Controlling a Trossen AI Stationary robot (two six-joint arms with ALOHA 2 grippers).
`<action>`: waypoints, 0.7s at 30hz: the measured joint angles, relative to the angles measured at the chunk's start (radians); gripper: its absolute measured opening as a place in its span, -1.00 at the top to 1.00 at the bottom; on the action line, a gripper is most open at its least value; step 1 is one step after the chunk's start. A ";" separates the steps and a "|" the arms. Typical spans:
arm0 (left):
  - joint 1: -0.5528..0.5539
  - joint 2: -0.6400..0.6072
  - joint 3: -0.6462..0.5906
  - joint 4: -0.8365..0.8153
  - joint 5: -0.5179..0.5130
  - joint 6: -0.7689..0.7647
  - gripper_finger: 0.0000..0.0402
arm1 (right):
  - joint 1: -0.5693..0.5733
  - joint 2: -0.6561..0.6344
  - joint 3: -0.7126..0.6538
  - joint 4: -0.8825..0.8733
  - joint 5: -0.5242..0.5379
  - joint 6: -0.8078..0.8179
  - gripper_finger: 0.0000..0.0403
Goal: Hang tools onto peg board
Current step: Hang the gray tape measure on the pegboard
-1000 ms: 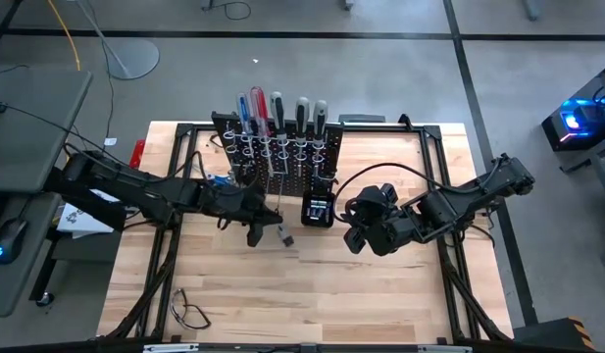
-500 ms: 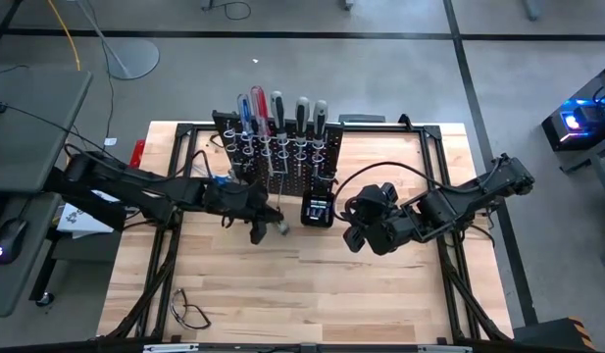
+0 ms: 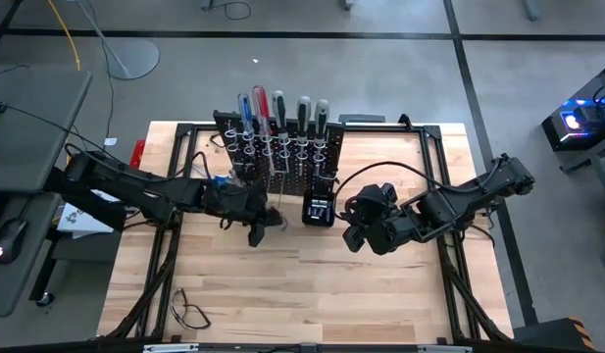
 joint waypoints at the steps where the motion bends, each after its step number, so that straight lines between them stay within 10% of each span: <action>1: -0.005 -0.003 0.000 -0.022 -0.001 -0.006 1.00 | 0.000 0.000 0.000 0.000 0.000 0.000 0.34; 21: 0.020 -0.001 -0.001 0.061 0.063 0.050 1.00 | 0.000 0.000 0.000 -0.001 0.000 -0.003 0.34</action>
